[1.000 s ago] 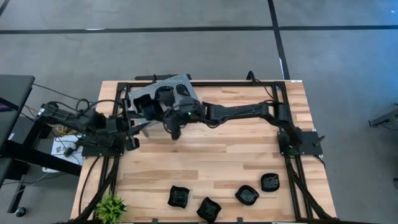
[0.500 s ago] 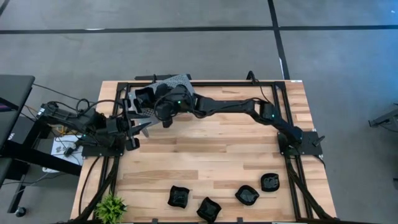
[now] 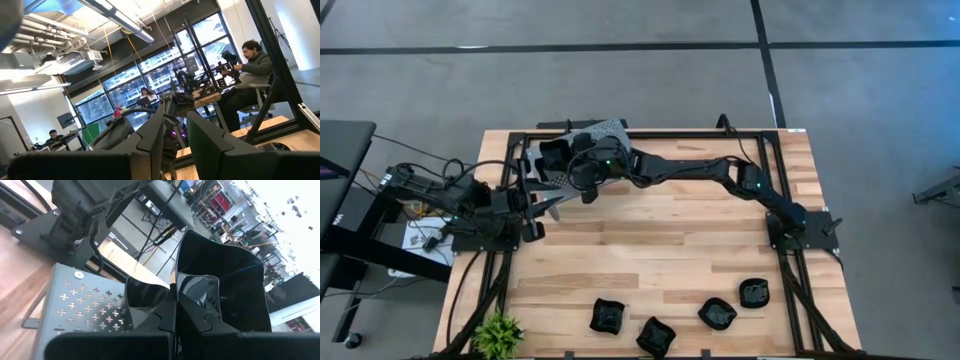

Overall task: Pick & Place Mini shaped plates
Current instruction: Stack the black distorted square plate on top of the black distorted square plate on the shelf

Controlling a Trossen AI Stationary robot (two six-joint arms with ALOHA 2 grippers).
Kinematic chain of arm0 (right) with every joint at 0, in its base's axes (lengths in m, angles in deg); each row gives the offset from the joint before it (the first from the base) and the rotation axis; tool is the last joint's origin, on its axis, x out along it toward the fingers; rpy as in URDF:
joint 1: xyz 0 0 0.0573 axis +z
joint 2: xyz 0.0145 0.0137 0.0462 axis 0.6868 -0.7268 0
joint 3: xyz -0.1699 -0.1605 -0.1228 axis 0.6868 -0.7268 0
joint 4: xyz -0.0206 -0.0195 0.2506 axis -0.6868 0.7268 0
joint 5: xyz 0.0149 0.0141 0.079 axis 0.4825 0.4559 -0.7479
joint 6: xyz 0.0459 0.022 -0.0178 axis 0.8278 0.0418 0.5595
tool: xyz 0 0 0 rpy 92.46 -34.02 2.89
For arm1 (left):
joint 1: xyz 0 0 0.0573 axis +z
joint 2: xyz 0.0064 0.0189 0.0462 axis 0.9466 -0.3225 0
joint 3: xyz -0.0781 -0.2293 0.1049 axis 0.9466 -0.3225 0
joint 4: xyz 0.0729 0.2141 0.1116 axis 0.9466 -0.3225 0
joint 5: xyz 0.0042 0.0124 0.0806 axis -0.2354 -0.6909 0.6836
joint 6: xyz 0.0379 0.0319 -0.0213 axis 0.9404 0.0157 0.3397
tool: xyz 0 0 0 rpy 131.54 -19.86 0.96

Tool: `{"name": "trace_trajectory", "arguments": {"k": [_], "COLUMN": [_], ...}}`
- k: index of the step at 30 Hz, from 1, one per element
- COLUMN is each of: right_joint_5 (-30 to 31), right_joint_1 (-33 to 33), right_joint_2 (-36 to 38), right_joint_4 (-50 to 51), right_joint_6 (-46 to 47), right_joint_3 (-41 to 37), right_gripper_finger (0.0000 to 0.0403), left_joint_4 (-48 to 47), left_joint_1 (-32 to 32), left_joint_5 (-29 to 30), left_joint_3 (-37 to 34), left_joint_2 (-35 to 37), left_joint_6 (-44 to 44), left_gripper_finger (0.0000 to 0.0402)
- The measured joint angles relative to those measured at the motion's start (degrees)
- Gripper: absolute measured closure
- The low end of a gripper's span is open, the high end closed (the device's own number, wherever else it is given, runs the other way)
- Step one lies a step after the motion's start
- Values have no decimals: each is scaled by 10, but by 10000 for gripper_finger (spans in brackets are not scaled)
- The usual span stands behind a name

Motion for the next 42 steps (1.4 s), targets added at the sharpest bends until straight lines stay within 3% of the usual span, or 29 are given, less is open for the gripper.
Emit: {"name": "trace_trajectory", "arguments": {"k": [4, 10, 17, 21, 27, 34, 37, 42], "right_joint_5": [3, 75, 124, 164, 160, -3, -8, -10], "right_joint_1": [-1, 18, 66, 100, 141, 171, 184, 204], "right_joint_2": [0, 18, 92, 143, 211, 200, 164, 114], "right_joint_4": [28, 83, 259, 398, 579, 623, 644, 659], "right_joint_6": [12, -4, 10, 54, 167, 271, 296, 294], "right_joint_3": [0, -1, 0, 0, 1, 1, 0, -1], "right_gripper_finger": [395, 401, 399, 398, 401, 401, 401, 402], "left_joint_4": [-6, -113, -214, -232, -230, -196, -173, -157], "left_joint_1": [0, 0, -3, -22, -41, -39, -39, -40], "left_joint_5": [18, 225, 244, 226, 113, 28, -8, -13], "left_joint_3": [0, 0, -1, -1, -1, 0, 0, 0], "left_joint_2": [0, -3, -20, -34, -75, -194, -247, -305], "left_joint_6": [-3, -4, -53, -69, -69, -65, -65, -66], "left_gripper_finger": [314, 314, 314, 314, 297, 245, 229, 221]}}
